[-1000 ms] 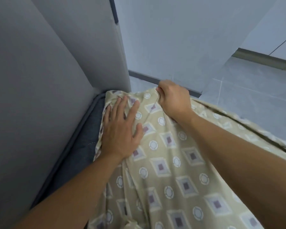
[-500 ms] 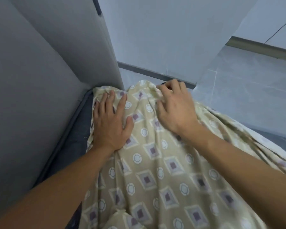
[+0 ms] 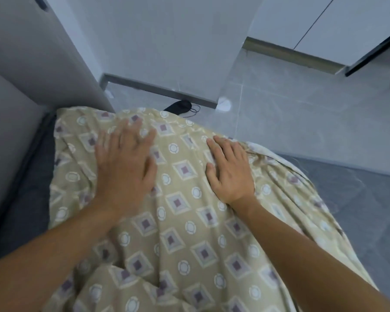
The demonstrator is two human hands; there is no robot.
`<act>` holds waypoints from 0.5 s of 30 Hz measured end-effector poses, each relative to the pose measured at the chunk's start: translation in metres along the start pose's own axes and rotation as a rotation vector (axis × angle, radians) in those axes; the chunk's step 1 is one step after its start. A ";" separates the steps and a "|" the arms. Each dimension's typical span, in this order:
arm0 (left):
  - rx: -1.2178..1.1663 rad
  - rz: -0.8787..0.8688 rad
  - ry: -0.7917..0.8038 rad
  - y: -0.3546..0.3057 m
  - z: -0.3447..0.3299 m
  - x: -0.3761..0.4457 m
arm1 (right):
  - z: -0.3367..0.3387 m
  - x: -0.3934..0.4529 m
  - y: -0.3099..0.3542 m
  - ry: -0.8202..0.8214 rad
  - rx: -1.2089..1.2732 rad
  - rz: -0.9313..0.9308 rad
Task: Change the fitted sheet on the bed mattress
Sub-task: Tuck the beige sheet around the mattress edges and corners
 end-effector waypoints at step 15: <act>0.051 -0.067 0.154 -0.067 -0.079 -0.054 | -0.006 -0.001 -0.004 -0.068 -0.019 0.006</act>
Point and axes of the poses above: each hand's wrist, its own x-axis towards the middle knuckle, its own z-axis out of the back of the hand, y = z × x, the point moved 4 cm from there along x, towards the middle knuckle, and after that the axes turned 6 degrees about -x, right-handed, at the moved point
